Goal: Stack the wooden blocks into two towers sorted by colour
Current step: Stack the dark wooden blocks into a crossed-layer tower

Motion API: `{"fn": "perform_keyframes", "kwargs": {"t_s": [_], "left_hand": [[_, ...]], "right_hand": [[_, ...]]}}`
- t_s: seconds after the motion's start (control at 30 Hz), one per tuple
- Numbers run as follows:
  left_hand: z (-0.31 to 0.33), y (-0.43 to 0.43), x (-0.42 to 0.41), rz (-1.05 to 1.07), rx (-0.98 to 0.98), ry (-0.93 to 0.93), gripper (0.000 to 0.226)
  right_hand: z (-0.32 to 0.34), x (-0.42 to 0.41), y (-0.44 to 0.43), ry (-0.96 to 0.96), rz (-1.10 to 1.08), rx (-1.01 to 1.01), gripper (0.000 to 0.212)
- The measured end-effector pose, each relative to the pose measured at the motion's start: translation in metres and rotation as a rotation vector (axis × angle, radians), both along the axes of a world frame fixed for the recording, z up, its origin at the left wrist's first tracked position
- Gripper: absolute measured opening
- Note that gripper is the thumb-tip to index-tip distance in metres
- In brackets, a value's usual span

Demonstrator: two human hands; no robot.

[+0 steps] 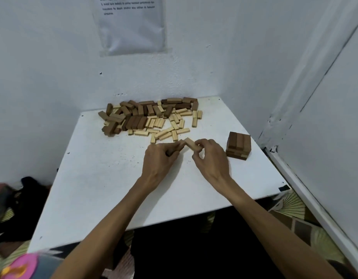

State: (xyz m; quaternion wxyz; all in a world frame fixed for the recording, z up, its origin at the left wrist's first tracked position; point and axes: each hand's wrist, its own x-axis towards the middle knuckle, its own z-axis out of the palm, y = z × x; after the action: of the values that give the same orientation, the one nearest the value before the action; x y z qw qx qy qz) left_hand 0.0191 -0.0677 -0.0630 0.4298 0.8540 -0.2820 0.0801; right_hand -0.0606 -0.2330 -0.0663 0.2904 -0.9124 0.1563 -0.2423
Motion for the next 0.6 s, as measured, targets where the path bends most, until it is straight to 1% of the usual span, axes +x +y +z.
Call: {"fn": "perform_keyframes", "kwargs": {"t_s": [0.2,0.3,0.47,0.6], "left_hand": [[-0.015,0.001,-0.028,-0.002,0.056,0.009,0.036],[-0.019,0.001,-0.031,0.014,0.01,0.045,0.035],[-0.017,0.01,-0.028,0.062,-0.123,0.045,0.028],[-0.024,0.019,-0.02,0.054,-0.049,0.037,0.026]], "right_hand": [[-0.019,-0.032,0.003,0.105,-0.005,-0.031,0.029],[-0.021,-0.036,0.0,0.121,-0.014,-0.042,0.031],[-0.025,-0.041,-0.007,0.102,-0.007,-0.027,0.027],[-0.029,-0.044,-0.012,0.064,0.086,-0.032,0.025]]}}
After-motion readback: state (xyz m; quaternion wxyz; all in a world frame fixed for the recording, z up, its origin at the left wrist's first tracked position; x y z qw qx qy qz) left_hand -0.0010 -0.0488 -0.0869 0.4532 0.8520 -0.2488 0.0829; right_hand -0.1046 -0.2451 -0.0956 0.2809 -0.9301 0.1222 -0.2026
